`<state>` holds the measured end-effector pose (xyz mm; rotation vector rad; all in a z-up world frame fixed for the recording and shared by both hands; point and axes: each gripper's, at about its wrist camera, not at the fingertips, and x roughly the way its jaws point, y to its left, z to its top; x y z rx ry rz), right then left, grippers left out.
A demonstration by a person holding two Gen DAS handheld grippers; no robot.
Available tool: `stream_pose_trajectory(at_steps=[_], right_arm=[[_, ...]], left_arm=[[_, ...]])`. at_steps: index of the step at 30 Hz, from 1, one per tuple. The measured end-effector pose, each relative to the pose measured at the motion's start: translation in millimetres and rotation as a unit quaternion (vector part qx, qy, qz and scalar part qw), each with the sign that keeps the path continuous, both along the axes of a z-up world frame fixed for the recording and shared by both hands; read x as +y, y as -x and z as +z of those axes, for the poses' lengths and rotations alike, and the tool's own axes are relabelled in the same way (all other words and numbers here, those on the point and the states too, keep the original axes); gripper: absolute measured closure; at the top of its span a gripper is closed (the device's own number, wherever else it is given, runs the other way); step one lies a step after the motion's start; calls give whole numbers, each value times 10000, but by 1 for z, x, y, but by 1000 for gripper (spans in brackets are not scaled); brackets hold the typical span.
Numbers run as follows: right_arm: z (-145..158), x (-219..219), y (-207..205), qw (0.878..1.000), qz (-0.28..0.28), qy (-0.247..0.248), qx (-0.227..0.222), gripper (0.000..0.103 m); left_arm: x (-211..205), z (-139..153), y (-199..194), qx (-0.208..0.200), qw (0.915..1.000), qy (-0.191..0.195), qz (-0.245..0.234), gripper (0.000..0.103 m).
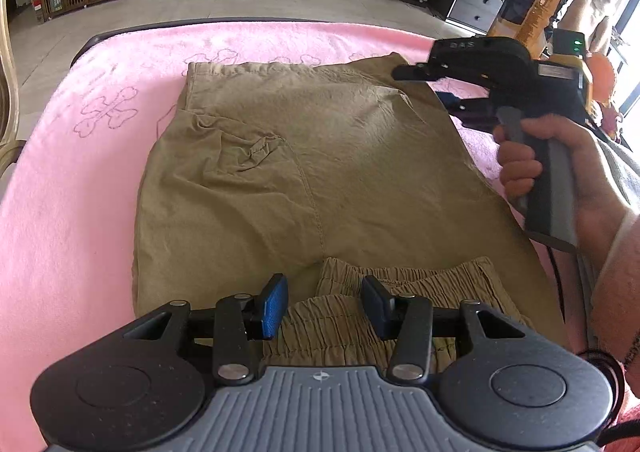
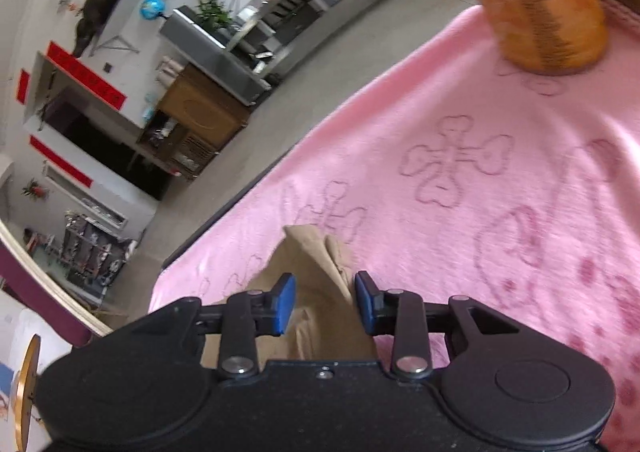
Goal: Fold clothes
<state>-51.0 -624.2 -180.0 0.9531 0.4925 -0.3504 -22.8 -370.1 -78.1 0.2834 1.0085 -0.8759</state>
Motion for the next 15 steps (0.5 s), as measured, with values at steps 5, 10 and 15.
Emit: stream_pose_trajectory(at_steps=[5, 10, 15], right_arm=[[0, -6, -12, 9998, -126, -106, -132, 78], [23, 18, -7, 9984, 24, 555, 107, 98], [81, 72, 33, 9902, 391, 1336, -94, 98]], left_arm=[[0, 0, 2, -35, 10000, -1, -17, 57], [-1, -1, 3, -66, 10000, -6, -25, 57], [4, 1, 5, -32, 9999, 80, 73, 57]])
